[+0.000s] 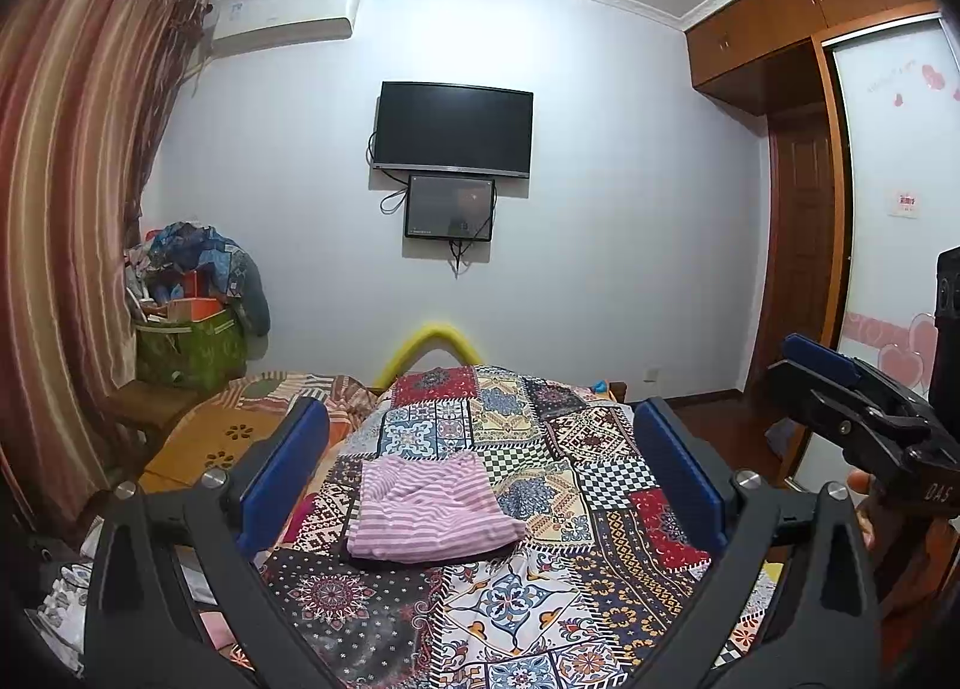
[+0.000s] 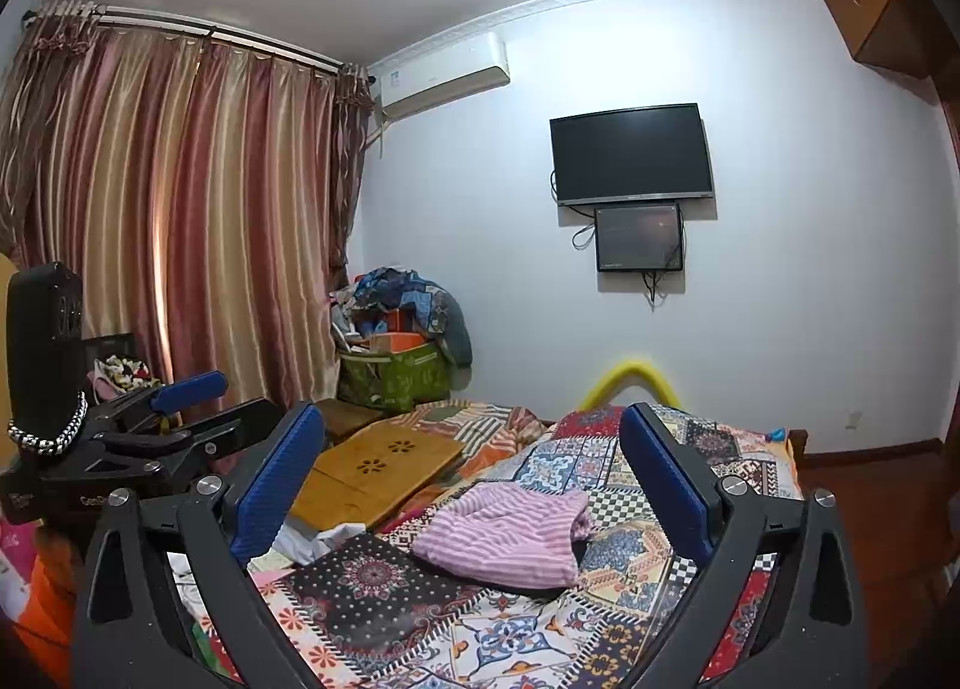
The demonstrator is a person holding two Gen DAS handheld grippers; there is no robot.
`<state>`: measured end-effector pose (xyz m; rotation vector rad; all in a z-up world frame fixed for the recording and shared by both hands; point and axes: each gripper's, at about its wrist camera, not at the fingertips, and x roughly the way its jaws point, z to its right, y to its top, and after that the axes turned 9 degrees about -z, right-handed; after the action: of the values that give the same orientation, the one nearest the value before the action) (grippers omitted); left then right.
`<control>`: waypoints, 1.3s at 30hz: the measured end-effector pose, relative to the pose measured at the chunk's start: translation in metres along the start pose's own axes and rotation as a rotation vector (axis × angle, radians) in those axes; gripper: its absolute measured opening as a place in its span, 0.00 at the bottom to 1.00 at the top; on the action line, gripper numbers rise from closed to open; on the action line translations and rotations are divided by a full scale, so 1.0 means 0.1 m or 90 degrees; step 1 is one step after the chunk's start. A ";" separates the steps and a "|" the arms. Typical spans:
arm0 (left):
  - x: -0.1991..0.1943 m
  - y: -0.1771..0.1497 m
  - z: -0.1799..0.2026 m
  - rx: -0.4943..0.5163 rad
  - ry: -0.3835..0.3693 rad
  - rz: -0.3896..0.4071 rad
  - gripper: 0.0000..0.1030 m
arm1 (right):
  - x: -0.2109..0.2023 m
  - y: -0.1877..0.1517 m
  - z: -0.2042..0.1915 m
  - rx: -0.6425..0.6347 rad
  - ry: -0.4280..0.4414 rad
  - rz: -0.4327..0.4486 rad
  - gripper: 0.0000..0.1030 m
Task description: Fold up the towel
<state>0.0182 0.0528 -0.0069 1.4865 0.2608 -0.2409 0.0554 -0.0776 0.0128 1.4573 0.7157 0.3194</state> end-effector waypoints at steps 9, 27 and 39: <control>0.04 -0.02 -0.01 -0.004 -0.003 -0.002 1.00 | -0.02 0.02 0.01 0.000 -0.003 0.003 0.99; 0.08 -0.05 0.04 -0.002 -0.008 -0.005 1.00 | -0.04 0.03 0.03 0.005 -0.007 0.002 1.00; 0.11 -0.05 0.05 -0.004 -0.017 -0.015 1.00 | -0.06 0.04 0.01 0.006 -0.009 0.002 1.00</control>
<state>0.0269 0.0479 -0.0145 1.4740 0.2584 -0.2783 0.0526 -0.0815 0.0177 1.4690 0.7043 0.3084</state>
